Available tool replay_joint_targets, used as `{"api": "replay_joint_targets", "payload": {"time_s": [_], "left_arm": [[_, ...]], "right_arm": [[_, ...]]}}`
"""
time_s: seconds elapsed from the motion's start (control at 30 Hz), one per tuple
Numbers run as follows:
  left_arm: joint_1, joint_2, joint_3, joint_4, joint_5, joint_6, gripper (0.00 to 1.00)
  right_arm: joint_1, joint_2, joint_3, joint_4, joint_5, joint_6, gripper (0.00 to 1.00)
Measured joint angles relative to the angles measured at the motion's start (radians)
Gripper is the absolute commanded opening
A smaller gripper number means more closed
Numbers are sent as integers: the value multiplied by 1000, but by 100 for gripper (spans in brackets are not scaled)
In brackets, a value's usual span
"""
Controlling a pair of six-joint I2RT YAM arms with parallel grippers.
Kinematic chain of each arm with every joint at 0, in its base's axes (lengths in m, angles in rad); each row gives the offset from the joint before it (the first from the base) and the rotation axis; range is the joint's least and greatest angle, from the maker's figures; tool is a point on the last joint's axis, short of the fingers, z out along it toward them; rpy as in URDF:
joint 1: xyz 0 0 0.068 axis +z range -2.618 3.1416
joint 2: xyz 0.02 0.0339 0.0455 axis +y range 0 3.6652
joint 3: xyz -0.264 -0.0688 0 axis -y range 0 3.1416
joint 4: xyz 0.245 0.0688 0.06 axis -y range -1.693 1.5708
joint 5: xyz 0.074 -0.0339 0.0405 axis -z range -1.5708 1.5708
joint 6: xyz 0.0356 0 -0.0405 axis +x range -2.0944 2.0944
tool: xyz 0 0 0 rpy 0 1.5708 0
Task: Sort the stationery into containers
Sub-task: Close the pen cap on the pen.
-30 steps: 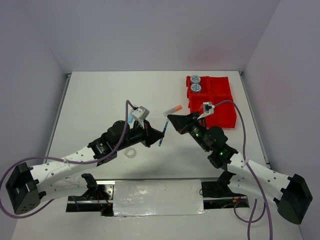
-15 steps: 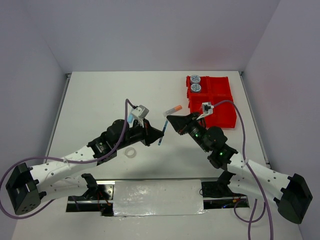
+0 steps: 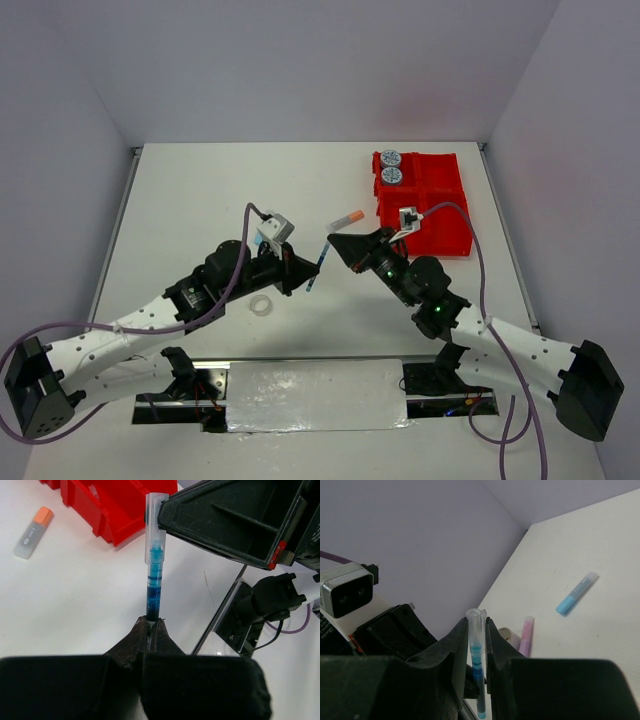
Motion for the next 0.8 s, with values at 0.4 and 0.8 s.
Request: {"api": "replay_joint_targets", "payload": {"time_s": [0.4,0.8], "left_arm": [[11,-29,-18,-26,56,110,0],[11,-37,-38,87,100,156,0]], "right_arm": [[43,6,3,1,16,-17,7],[58,-98,96,-194,-2,-123,32]]}}
